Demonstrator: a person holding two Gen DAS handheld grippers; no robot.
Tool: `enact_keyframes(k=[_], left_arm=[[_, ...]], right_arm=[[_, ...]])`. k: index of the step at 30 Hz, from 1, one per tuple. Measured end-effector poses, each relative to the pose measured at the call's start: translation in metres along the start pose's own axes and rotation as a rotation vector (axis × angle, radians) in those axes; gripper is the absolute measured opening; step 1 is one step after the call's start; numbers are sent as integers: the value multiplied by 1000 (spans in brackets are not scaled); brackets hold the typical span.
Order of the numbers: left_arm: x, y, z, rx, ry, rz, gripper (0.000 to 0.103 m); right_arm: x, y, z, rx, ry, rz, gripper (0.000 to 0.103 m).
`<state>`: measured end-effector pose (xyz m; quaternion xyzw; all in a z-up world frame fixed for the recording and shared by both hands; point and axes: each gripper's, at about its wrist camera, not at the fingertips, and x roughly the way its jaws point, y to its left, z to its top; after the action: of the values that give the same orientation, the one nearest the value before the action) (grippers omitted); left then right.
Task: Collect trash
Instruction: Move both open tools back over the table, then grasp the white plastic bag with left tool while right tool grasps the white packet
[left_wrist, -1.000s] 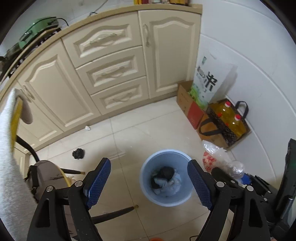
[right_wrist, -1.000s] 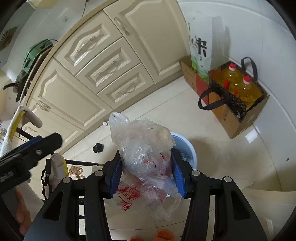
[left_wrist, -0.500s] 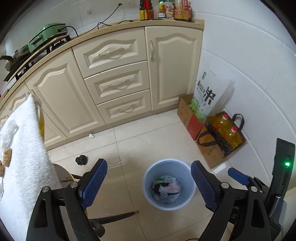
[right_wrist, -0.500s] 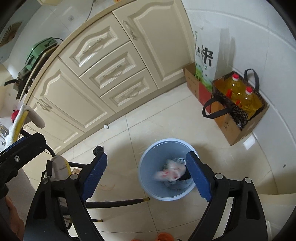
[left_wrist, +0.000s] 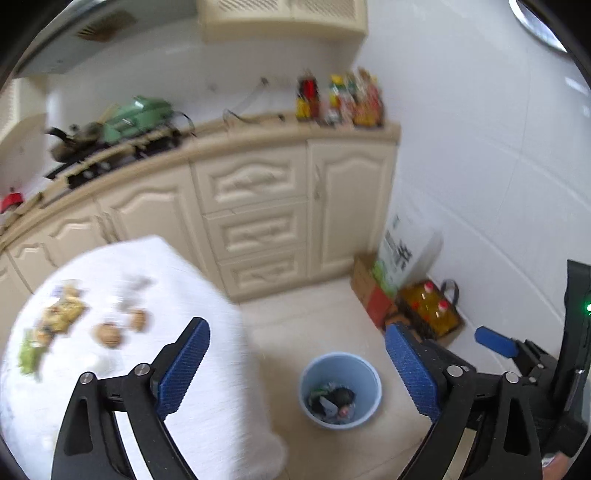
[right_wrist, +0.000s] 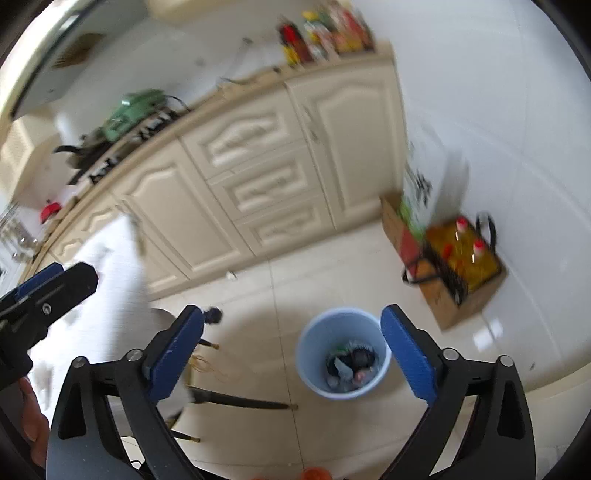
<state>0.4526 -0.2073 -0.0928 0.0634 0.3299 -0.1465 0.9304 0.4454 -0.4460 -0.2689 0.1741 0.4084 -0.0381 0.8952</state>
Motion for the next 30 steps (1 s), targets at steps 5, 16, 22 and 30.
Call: enact_keyframes(k=[5, 16, 22, 30], left_arm=[[-79, 55, -27, -35, -82, 60, 100], [-162, 177, -122, -188, -54, 218, 101], [-155, 209, -161, -221, 59, 214, 97], [-142, 212, -190, -195, 157, 173, 85]], right_arm=[[-47, 74, 5, -114, -62, 68, 101], [-55, 216, -22, -327, -50, 164, 103], [-24, 272, -44, -424, 15, 183, 103], [36, 308, -59, -463, 114, 169, 103]])
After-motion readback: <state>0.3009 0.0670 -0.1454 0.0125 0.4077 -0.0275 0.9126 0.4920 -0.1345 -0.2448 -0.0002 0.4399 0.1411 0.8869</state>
